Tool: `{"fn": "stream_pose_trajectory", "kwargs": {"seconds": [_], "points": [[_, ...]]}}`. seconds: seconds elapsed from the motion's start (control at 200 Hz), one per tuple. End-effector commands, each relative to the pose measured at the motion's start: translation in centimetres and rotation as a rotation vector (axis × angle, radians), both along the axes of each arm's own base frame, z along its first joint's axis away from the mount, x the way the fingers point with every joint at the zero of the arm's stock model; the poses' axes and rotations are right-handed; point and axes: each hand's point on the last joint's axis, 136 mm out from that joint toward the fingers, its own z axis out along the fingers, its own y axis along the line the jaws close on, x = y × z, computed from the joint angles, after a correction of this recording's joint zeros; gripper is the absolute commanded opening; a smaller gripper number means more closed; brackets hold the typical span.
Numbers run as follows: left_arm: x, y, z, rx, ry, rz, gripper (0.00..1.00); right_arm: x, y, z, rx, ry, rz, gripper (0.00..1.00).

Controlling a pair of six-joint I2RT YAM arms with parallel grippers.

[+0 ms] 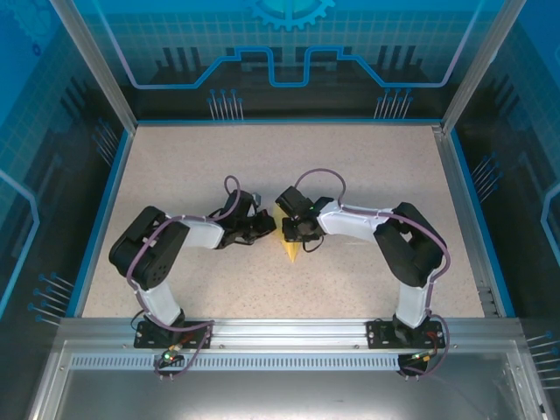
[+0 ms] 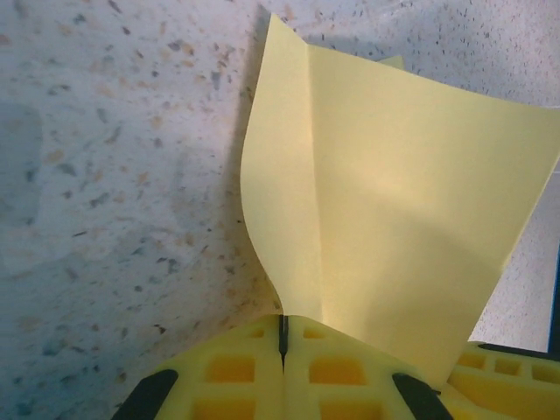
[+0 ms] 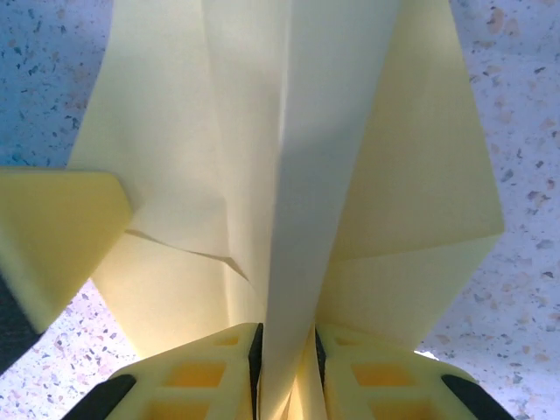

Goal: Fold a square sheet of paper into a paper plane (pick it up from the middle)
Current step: Move the paper plane to the center of the table.

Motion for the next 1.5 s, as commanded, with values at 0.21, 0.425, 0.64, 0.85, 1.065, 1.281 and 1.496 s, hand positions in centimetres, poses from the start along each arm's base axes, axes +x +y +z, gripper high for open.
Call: {"fn": "stream_pose_trajectory", "kwargs": {"seconds": [0.21, 0.425, 0.64, 0.85, 1.065, 1.281, 1.496], "points": [[0.3, 3.8, 5.0, -0.025, -0.008, 0.057, 0.33, -0.4, -0.9, 0.4, -0.176, -0.026, 0.046, 0.19], [0.4, 8.4, 6.3, 0.027, -0.004, 0.187, 0.45, -0.3, -0.1, -0.1, -0.22, -0.023, 0.07, 0.21], [0.1, 9.4, 5.9, 0.053, 0.017, 0.209, 0.46, -0.3, -0.1, -0.8, -0.251, -0.016, 0.075, 0.25], [0.0, 9.5, 5.6, 0.057, 0.024, 0.209, 0.46, -0.5, -0.3, -2.0, -0.282, 0.001, 0.072, 0.26], [-0.1, 9.6, 5.4, 0.071, 0.028, 0.203, 0.47, -1.4, -0.7, -3.9, -0.328, 0.027, 0.069, 0.24], [-0.4, 10.1, 5.2, 0.093, 0.045, 0.22, 0.49, -0.4, -0.2, -1.5, -0.307, -0.032, 0.069, 0.21], [-1.8, 12.8, 4.4, 0.222, 0.094, 0.305, 0.77, 3.3, 0.4, 3.9, -0.286, -0.175, 0.072, 0.13]]}}
